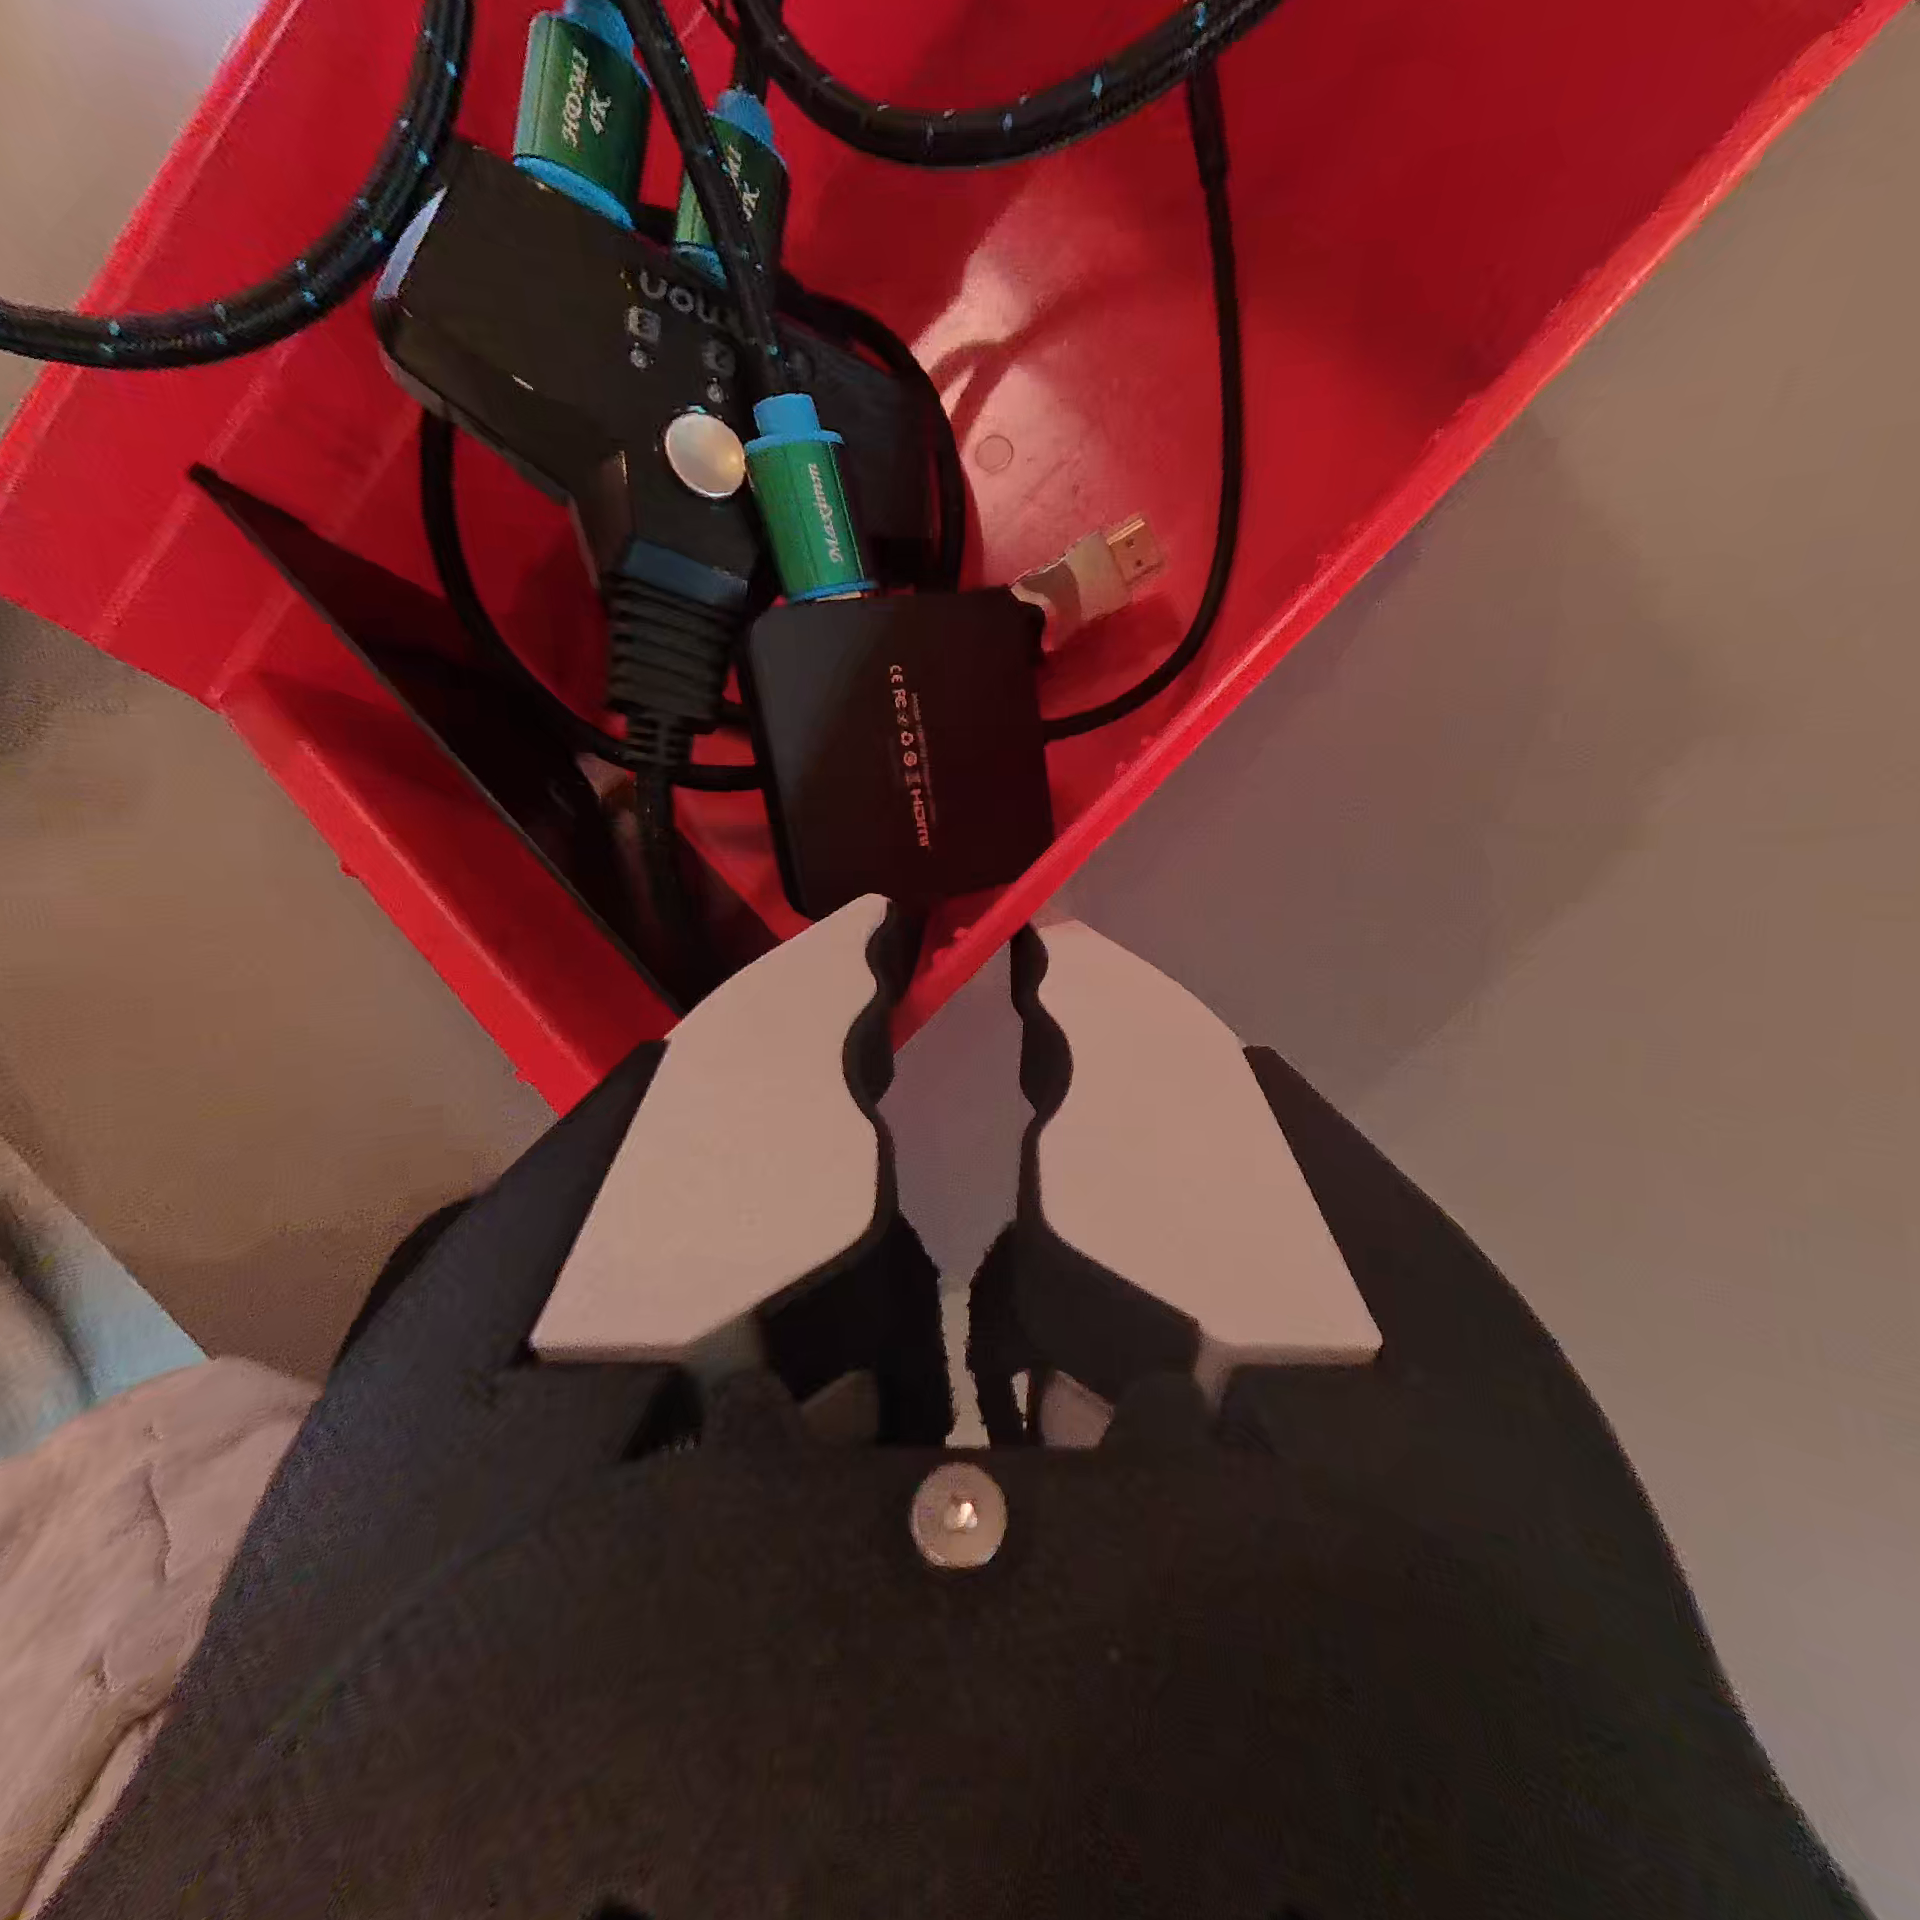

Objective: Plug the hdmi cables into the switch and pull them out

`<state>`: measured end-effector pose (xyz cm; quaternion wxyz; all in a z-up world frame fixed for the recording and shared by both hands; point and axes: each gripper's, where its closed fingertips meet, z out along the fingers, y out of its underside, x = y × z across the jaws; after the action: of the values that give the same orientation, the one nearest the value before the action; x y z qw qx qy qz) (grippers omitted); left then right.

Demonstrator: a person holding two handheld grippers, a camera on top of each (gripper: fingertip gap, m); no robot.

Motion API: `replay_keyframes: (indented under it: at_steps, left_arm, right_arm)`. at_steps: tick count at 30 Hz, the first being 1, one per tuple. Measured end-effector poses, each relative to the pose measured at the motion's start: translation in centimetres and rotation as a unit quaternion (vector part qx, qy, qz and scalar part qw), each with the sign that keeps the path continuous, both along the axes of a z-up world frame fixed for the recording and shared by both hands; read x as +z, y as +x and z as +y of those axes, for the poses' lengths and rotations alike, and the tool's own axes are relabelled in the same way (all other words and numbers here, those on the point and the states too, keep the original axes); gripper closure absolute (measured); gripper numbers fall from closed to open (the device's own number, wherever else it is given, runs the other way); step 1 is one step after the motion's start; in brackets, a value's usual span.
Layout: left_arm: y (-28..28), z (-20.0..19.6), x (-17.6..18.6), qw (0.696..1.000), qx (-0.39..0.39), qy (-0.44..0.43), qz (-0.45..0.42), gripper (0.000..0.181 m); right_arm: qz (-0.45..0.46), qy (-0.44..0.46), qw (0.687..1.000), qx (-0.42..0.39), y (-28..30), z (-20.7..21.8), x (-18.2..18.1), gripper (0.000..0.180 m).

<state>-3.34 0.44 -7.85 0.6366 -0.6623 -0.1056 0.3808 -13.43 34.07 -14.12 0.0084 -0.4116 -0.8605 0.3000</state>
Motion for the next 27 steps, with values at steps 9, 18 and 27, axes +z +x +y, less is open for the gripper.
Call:
replay_keyframes:
  at_steps: [9,18,27]
  left_arm:
    - [0.0,0.0,0.2,1.0,0.003,0.0,0.008,0.133]
    - [-0.2,-2.4,3.1,0.995,0.056,0.048,0.068,0.14]
    - [5.5,-7.0,8.3,0.989,0.055,0.091,0.104,0.142]
  right_arm:
    - [0.008,-0.07,0.996,0.047,-2.3,-7.3,0.1,0.157]
    - [-0.066,-0.204,0.973,0.084,-2.6,-19.0,-0.2,0.134]
    - [-0.057,-0.293,0.954,0.038,-2.2,-30.4,0.2,0.129]
